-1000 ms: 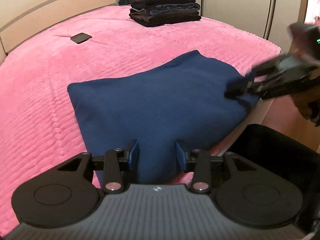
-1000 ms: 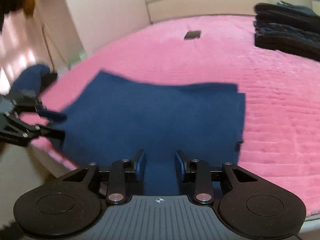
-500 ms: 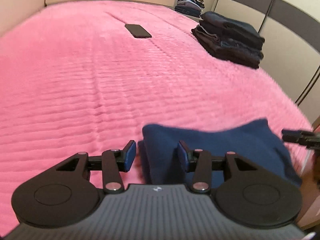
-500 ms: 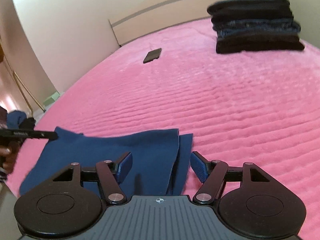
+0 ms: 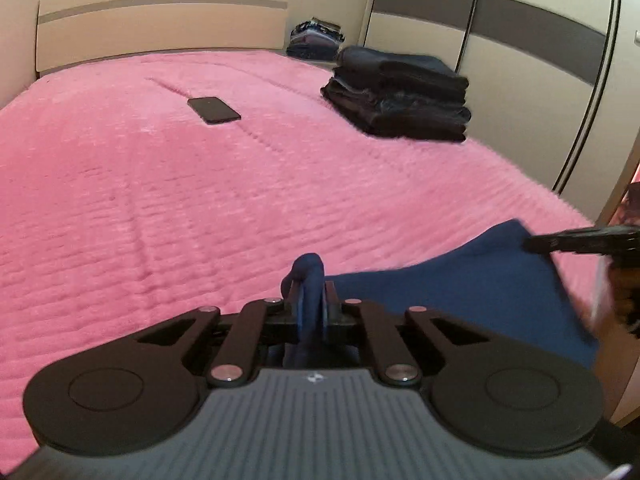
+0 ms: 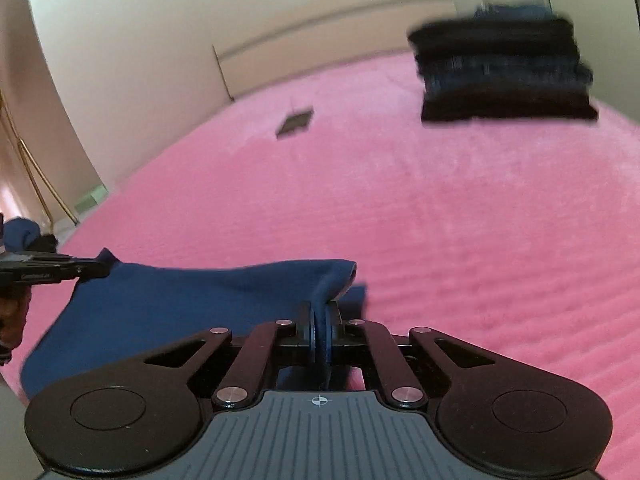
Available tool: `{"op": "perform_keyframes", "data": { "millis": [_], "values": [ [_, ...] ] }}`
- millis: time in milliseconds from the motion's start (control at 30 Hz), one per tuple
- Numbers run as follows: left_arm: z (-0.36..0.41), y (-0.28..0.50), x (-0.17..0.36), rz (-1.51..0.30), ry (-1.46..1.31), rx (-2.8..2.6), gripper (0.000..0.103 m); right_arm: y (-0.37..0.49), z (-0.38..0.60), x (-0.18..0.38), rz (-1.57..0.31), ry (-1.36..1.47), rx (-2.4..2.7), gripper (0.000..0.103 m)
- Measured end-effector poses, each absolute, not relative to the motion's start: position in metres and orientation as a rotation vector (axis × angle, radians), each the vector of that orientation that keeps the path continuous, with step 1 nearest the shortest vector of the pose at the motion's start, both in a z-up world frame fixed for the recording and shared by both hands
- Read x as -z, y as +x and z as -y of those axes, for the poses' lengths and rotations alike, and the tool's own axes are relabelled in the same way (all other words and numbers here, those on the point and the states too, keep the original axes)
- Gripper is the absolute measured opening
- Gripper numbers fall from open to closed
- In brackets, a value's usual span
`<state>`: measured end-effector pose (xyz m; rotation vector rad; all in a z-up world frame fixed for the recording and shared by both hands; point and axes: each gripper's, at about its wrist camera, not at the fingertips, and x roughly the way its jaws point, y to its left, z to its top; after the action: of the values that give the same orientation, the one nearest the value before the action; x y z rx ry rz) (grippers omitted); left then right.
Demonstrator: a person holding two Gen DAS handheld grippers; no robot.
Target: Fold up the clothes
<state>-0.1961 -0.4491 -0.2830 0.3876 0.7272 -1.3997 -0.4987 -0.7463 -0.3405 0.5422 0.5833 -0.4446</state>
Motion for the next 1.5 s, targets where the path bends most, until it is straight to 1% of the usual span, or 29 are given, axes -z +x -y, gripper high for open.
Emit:
{"op": "perform_keyframes", "data": {
  "millis": [33, 100, 167, 200, 300, 367, 400, 433, 467, 500, 667, 767, 800, 933, 1000, 1100, 1233, 1300, 1333, 1367, 1400, 1500],
  "values": [
    [0.452, -0.195, 0.287, -0.736, 0.396, 1.397, 0.006, -0.496, 0.752, 0.351, -0.601, 0.568, 0.442, 0.003],
    [0.459, -0.19, 0.301, -0.775, 0.411, 1.376, 0.008, -0.499, 0.757, 0.352, -0.572, 0.588, 0.458, 0.003],
    [0.462, -0.187, 0.308, -0.789, 0.41, 1.352, 0.009, -0.502, 0.753, 0.344, -0.562, 0.565, 0.49, 0.009],
    [0.462, -0.187, 0.307, -0.791, 0.409, 1.342, 0.01, -0.503, 0.75, 0.339, -0.558, 0.542, 0.508, 0.014],
    [0.463, -0.188, 0.305, -0.775, 0.437, 1.313, 0.015, -0.51, 0.73, 0.318, -0.527, 0.473, 0.555, 0.018],
    [0.464, -0.186, 0.307, -0.782, 0.439, 1.3, 0.015, -0.509, 0.711, 0.307, -0.5, 0.445, 0.534, 0.022],
    [0.464, -0.184, 0.307, -0.788, 0.437, 1.297, 0.016, -0.507, 0.701, 0.303, -0.49, 0.434, 0.516, 0.03],
    [0.464, -0.184, 0.307, -0.79, 0.438, 1.295, 0.016, -0.506, 0.691, 0.299, -0.481, 0.423, 0.498, 0.046],
    [0.465, -0.184, 0.307, -0.792, 0.439, 1.292, 0.016, -0.501, 0.684, 0.298, -0.489, 0.417, 0.47, 0.052],
    [0.465, -0.185, 0.305, -0.79, 0.438, 1.288, 0.017, -0.494, 0.678, 0.298, -0.503, 0.412, 0.438, 0.055],
    [0.455, -0.192, 0.289, -0.77, 0.425, 1.317, 0.019, -0.452, 0.685, 0.329, -0.668, 0.434, 0.329, 0.055],
    [0.447, -0.197, 0.279, -0.759, 0.415, 1.346, 0.017, -0.437, 0.709, 0.343, -0.678, 0.447, 0.369, 0.054],
    [0.444, -0.199, 0.276, -0.755, 0.412, 1.355, 0.015, -0.433, 0.719, 0.346, -0.678, 0.463, 0.392, 0.053],
    [0.432, -0.206, 0.262, -0.74, 0.398, 1.393, 0.015, -0.425, 0.736, 0.347, -0.691, 0.445, 0.379, 0.052],
    [0.429, -0.209, 0.259, -0.739, 0.399, 1.406, 0.017, -0.428, 0.74, 0.345, -0.685, 0.441, 0.376, 0.052],
    [0.438, -0.211, 0.273, -0.765, 0.441, 1.391, 0.018, -0.441, 0.737, 0.332, -0.653, 0.454, 0.42, 0.053],
    [0.45, -0.213, 0.292, -0.799, 0.498, 1.369, 0.019, -0.477, 0.7, 0.307, -0.562, 0.467, 0.404, 0.053],
    [0.456, -0.217, 0.296, -0.781, 0.539, 1.362, 0.019, -0.489, 0.676, 0.314, -0.563, 0.513, 0.359, 0.053],
    [0.457, -0.219, 0.298, -0.765, 0.555, 1.36, 0.019, -0.491, 0.666, 0.324, -0.6, 0.517, 0.332, 0.053],
    [0.458, -0.22, 0.301, -0.753, 0.561, 1.358, 0.019, -0.494, 0.659, 0.334, -0.626, 0.5, 0.324, 0.053],
    [0.459, -0.22, 0.302, -0.746, 0.556, 1.357, 0.019, -0.499, 0.654, 0.34, -0.602, 0.466, 0.32, 0.053],
    [0.458, -0.215, 0.3, -0.773, 0.509, 1.342, 0.018, -0.503, 0.654, 0.327, -0.619, 0.468, 0.364, 0.053]
  ]
}}
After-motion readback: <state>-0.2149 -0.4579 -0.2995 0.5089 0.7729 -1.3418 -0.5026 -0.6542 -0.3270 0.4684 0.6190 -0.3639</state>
